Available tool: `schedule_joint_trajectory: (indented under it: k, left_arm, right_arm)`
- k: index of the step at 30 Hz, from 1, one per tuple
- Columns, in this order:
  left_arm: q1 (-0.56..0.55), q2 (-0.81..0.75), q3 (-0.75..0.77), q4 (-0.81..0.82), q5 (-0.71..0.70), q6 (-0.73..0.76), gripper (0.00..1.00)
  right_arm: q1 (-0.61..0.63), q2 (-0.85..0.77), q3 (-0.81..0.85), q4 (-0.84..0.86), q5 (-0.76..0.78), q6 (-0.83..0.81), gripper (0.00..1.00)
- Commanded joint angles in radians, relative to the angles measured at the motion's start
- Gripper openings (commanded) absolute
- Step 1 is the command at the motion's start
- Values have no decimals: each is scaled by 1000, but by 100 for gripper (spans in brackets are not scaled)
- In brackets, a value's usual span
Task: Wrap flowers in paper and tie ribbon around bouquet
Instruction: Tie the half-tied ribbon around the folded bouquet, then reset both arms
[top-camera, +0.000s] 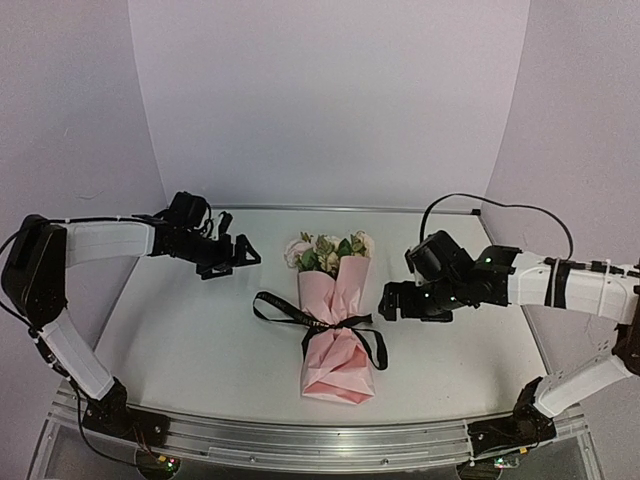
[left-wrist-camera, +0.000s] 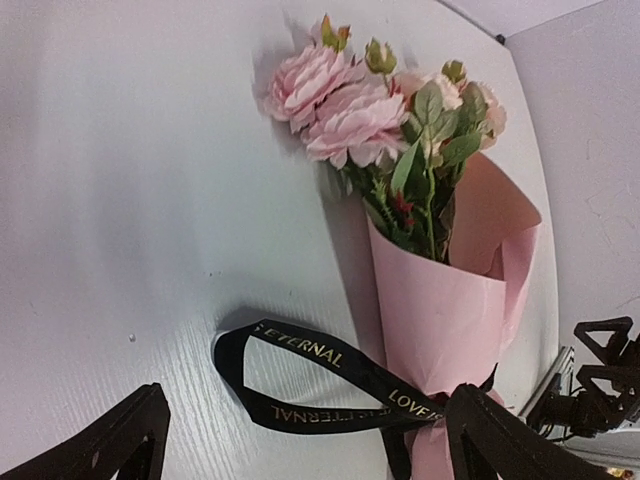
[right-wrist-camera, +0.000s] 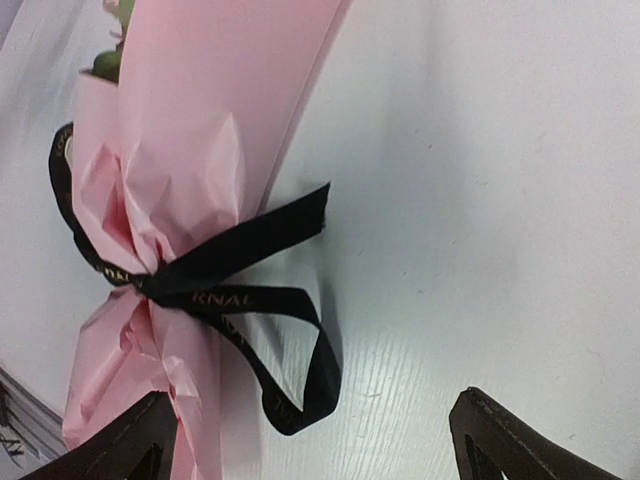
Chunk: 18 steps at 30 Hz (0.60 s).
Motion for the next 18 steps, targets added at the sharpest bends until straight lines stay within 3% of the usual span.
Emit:
schedule_joint_trajectory:
  k: [1,8,18]
  left_arm:
    - [3,-145,5,79,-122,-7,100]
    - [2,-244,-17,104,-259,-45,100]
    - [3,-283,-21,85,-316,-40,100]
  right_arm:
    - [-25,-70,59,23,161,3,98]
    - [-26,-140,57,35,316,-17,98]
    - [-26,-167,50,39,333,-36,98]
